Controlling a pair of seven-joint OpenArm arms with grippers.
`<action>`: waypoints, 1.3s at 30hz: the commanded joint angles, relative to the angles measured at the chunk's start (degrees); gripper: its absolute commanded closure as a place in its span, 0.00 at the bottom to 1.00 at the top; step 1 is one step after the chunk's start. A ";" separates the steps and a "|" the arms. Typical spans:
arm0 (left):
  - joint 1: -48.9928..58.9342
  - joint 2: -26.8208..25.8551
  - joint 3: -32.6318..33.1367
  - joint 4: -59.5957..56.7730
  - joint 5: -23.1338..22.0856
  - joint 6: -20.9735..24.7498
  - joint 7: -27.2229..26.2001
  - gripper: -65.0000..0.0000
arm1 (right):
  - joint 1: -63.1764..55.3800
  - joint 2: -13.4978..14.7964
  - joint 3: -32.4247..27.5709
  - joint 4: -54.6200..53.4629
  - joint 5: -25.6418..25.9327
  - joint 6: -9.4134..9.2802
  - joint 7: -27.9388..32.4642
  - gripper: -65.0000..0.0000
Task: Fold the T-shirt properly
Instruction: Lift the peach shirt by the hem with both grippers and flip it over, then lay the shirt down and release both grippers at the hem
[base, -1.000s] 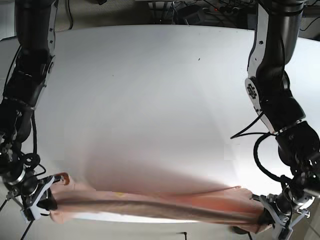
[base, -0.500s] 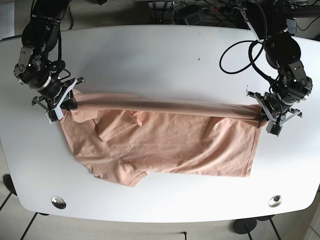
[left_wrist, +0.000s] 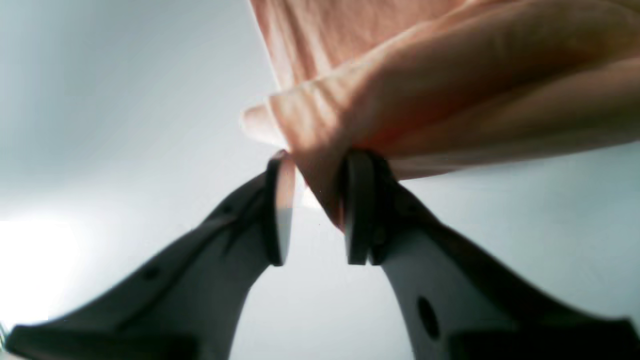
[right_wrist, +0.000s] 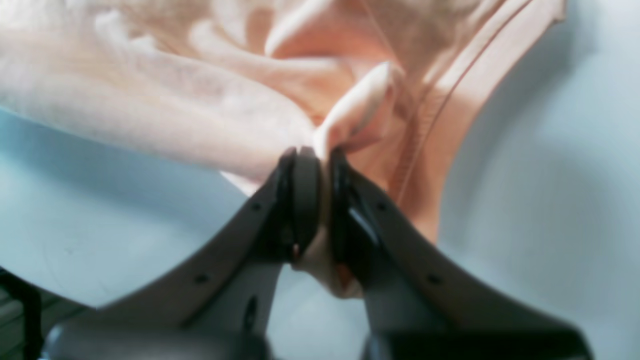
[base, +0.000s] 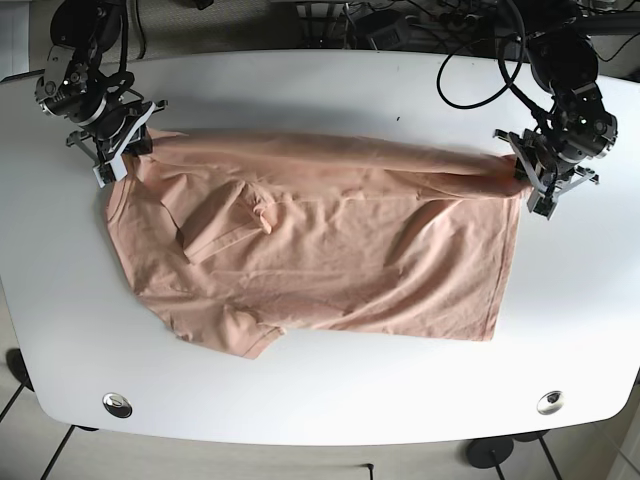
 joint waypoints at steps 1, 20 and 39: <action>-0.54 -0.94 -0.21 0.97 -0.38 0.32 -0.77 0.57 | -0.07 0.66 0.44 0.93 0.63 -0.11 1.06 0.95; 2.63 -3.84 -9.26 6.86 -15.76 0.32 -1.03 0.41 | -1.22 -6.81 15.74 6.29 0.72 5.91 0.71 0.07; 4.21 -0.68 -0.91 -15.11 4.55 0.32 -20.55 0.60 | -2.62 -5.75 13.72 -6.19 -4.38 5.91 4.75 0.66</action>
